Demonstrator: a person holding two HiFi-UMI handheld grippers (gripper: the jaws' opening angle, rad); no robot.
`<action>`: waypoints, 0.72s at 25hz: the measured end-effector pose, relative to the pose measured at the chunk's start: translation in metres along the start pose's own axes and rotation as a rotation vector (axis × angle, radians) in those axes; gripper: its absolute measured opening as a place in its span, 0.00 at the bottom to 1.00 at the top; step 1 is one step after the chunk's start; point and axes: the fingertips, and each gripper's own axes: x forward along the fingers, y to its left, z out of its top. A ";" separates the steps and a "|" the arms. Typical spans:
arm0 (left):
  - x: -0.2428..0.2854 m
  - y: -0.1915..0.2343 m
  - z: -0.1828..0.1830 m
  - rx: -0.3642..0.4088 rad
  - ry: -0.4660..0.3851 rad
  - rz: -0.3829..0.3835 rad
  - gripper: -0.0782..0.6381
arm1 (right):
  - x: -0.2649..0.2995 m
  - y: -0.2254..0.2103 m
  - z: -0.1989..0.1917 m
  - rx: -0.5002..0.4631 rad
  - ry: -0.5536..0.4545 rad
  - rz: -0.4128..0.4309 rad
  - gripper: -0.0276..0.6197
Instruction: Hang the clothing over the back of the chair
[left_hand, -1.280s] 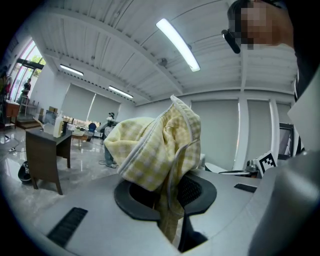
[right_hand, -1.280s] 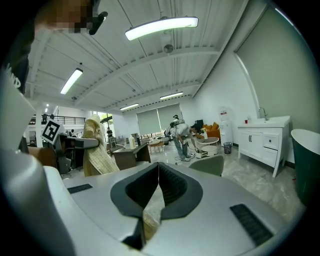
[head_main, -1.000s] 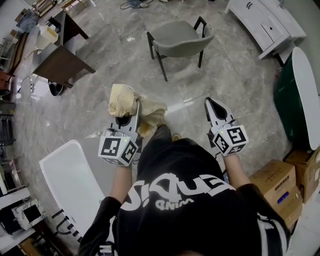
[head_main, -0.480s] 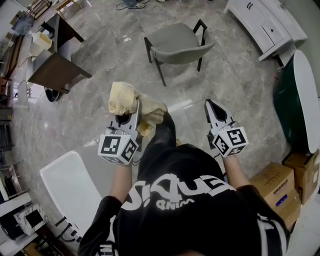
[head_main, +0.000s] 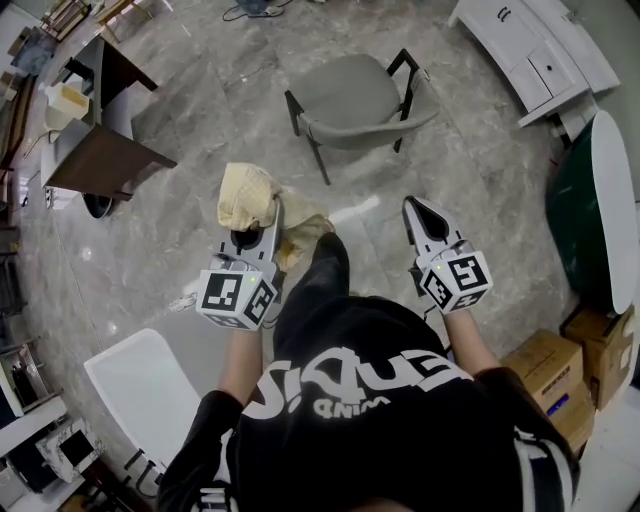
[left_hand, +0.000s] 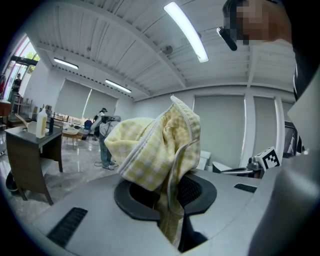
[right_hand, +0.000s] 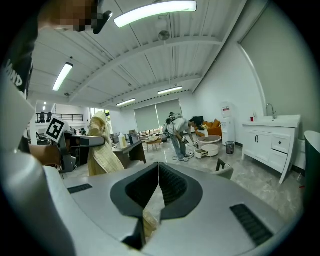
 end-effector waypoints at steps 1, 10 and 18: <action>0.009 0.005 0.002 0.002 0.006 -0.004 0.22 | 0.008 -0.004 0.005 -0.002 0.000 -0.002 0.06; 0.075 0.033 0.021 0.018 0.051 -0.082 0.22 | 0.066 -0.038 0.043 0.015 -0.039 -0.068 0.06; 0.116 0.047 0.038 0.023 0.054 -0.126 0.22 | 0.100 -0.061 0.066 0.011 -0.065 -0.115 0.06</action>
